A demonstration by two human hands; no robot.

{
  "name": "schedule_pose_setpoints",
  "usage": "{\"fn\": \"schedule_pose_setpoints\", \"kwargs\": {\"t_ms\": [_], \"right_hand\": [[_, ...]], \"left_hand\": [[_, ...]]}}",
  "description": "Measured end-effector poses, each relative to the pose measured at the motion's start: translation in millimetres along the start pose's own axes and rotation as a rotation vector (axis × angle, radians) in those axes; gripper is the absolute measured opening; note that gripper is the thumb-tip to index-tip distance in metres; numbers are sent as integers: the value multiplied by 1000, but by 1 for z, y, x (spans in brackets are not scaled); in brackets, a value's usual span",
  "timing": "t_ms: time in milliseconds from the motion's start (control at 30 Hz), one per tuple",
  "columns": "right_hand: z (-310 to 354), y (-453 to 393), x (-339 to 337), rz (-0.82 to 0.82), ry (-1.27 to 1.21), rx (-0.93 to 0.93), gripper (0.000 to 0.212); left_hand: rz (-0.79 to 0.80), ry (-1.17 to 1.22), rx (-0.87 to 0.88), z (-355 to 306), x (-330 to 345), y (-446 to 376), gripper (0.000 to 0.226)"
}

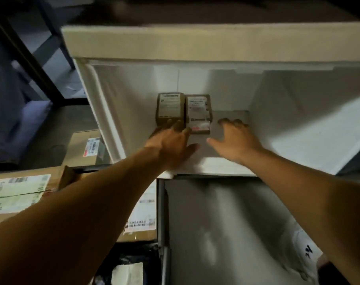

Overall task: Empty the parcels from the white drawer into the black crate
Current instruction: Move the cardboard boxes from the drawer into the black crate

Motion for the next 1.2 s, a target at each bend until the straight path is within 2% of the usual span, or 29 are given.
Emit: {"fn": "schedule_pose_setpoints", "kwargs": {"t_ms": [100,167,267,333,400,467,533,633,700,833,933,1000,1133,1200], "right_hand": [[5,-38,15,41,-117,41,66],[8,-58,23,92,-280,99,64],[10,-81,40,216,-642,223,56],[12,-88,50,295,-806,260,46],[14,-92,55,337,-938,278,35],[13,-93,55,345,-1013,297,24],[8,-96,55,347,-1077,352,29],[2,-100,63,423,-1235,439,12],[1,-100,70,464,-1306,475,18],[2,-93,70,431,-1290,526,40],[7,-81,66,458,-1242,512,20],[10,-71,60,456,-1260,516,14],[14,-44,38,421,-1273,454,16],[16,-27,27,418,-1267,410,18]], "left_hand": [[-43,92,-6,12,11,-42,58],[-109,212,-31,13,15,-59,57],[-87,653,-203,17,30,-80,56],[-192,866,-309,22,38,-92,61],[-321,990,-390,23,42,-101,50],[-349,1117,-471,21,39,-104,36],[-390,1157,-532,23,35,-106,24],[-410,1220,-584,25,33,-106,10],[-393,1280,-601,24,33,-106,9],[-401,1277,-603,23,31,-99,11],[-412,1281,-571,21,21,-92,10],[-405,1258,-558,15,7,-86,14],[-391,1314,-559,-7,-10,-59,49],[-452,1366,-529,-15,-16,-43,41]]}}
Point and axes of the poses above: each hand's wrist, its own y-axis away from the middle knuckle, its own x-axis out of the palm, z = x × y, the point moved 4 cm from there along -y, towards the middle knuckle, and after that the axes turned 10 degrees about x, right-handed, at the moved point
